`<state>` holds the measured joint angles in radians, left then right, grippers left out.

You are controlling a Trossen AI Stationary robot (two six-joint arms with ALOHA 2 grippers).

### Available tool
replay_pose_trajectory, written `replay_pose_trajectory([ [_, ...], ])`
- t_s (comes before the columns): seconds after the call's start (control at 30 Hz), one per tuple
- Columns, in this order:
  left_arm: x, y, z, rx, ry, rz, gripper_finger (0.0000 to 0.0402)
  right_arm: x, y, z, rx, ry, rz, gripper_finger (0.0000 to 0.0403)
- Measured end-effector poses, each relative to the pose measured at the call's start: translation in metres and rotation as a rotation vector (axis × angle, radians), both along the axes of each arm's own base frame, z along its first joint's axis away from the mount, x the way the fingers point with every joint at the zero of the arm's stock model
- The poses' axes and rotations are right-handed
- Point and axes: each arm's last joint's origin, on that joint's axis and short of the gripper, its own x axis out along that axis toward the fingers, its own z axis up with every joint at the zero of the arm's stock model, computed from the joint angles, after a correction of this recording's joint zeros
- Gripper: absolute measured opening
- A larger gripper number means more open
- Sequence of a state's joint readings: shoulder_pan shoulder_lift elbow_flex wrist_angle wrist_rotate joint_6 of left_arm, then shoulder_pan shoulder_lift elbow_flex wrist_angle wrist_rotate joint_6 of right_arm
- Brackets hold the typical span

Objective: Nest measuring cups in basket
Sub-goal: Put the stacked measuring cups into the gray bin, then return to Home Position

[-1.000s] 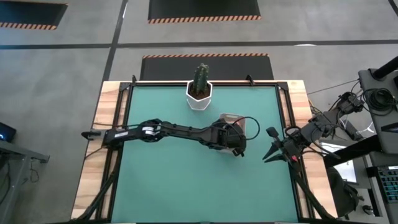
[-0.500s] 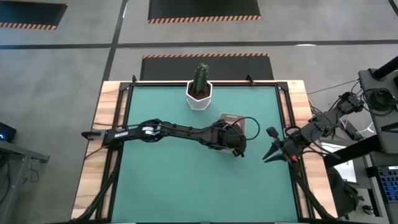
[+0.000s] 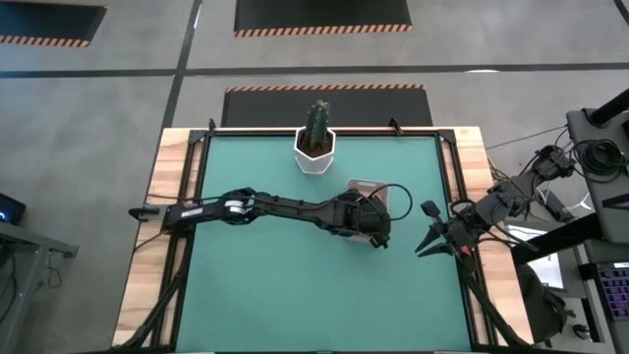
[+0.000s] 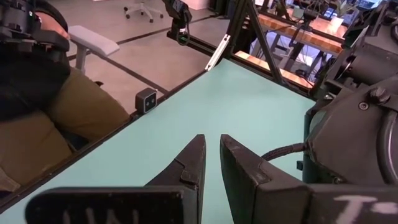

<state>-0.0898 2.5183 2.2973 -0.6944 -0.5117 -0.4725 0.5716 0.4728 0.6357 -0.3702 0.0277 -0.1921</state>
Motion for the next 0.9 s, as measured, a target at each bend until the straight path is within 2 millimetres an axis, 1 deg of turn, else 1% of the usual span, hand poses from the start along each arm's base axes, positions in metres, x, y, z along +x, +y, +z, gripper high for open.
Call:
replay_pose_trajectory([
  [0.3,0.003,0.0,0.018,0.026,-0.031,-0.037,0.0169,0.0,0.0,-0.001,0.002,0.009,-0.002,0.0038],
  [0.7,0.002,-0.001,0.024,0.038,-0.028,-0.051,0.0169,-0.001,-0.001,-0.002,0.003,0.026,-0.005,0.0038],
  [0.8,-0.002,-0.005,0.034,0.057,-0.022,-0.08,0.0169,-0.001,-0.001,-0.003,0.002,0.035,-0.006,0.0038],
  [0.9,-0.008,-0.016,0.052,0.11,-0.027,-0.117,0.0169,-0.002,-0.001,-0.004,0.002,0.052,-0.009,0.0038],
])
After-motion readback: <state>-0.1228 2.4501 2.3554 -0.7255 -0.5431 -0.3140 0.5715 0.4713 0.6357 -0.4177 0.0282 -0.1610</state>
